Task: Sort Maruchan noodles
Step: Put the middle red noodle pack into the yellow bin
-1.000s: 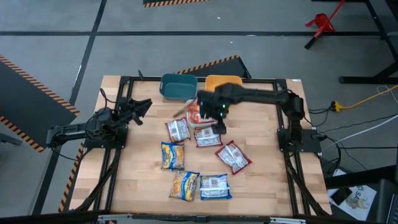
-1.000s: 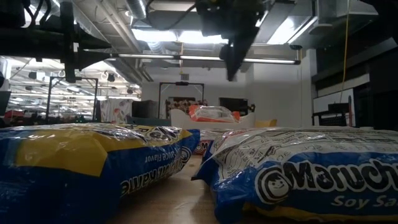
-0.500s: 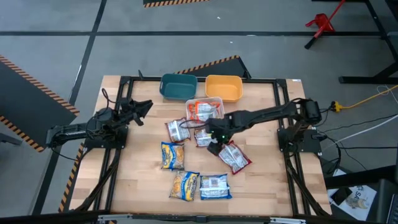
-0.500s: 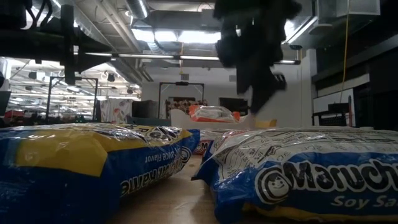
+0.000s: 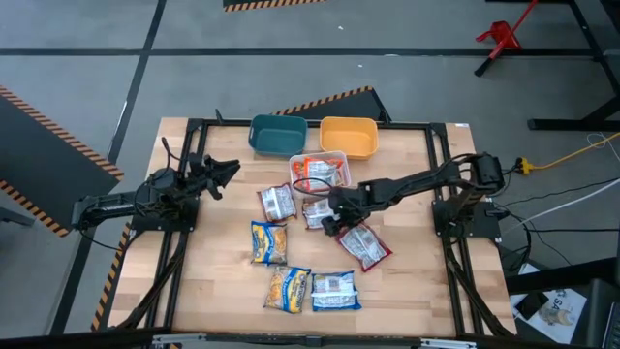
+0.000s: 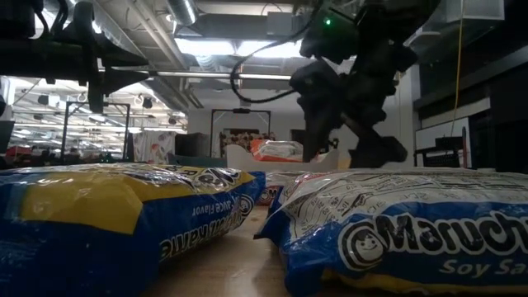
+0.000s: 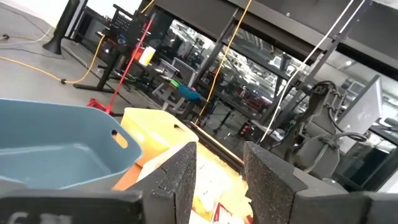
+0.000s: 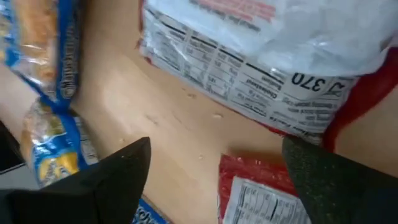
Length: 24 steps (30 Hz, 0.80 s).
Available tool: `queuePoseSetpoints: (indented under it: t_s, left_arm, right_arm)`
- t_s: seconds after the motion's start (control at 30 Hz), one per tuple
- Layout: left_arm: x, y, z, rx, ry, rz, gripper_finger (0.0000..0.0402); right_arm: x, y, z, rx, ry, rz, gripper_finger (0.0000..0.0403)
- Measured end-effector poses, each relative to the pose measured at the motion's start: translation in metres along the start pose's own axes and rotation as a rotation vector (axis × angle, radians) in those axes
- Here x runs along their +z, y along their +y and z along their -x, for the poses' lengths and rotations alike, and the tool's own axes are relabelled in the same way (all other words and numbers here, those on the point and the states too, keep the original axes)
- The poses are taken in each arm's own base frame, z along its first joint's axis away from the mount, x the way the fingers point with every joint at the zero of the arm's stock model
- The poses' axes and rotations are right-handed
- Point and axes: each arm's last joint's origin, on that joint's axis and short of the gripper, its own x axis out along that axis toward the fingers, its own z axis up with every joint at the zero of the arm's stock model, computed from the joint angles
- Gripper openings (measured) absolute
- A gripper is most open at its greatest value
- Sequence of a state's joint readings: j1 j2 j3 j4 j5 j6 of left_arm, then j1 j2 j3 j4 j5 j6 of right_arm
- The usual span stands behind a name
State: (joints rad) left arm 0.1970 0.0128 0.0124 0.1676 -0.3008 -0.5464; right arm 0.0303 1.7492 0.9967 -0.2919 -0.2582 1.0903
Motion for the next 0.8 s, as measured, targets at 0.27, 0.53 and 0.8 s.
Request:
queuePoseSetpoints:
  t_s: [0.27, 0.53, 0.8]
  left_arm:
    - [0.000, 0.000, 0.000, 0.003, 0.001, 0.000, 0.0127]
    - [0.000, 0.001, 0.000, 0.020, -0.009, 0.001, 0.0127]
    - [0.000, 0.001, 0.000, 0.027, -0.014, 0.003, 0.0127]
  right_arm:
    - [-0.004, -0.007, 0.034, -0.164, -0.131, -0.030, 0.0355]
    - [0.014, -0.010, 0.024, -0.141, -0.204, -0.002, 0.0356]
    - [0.016, -0.020, 0.001, -0.050, -0.242, -0.036, 0.0356]
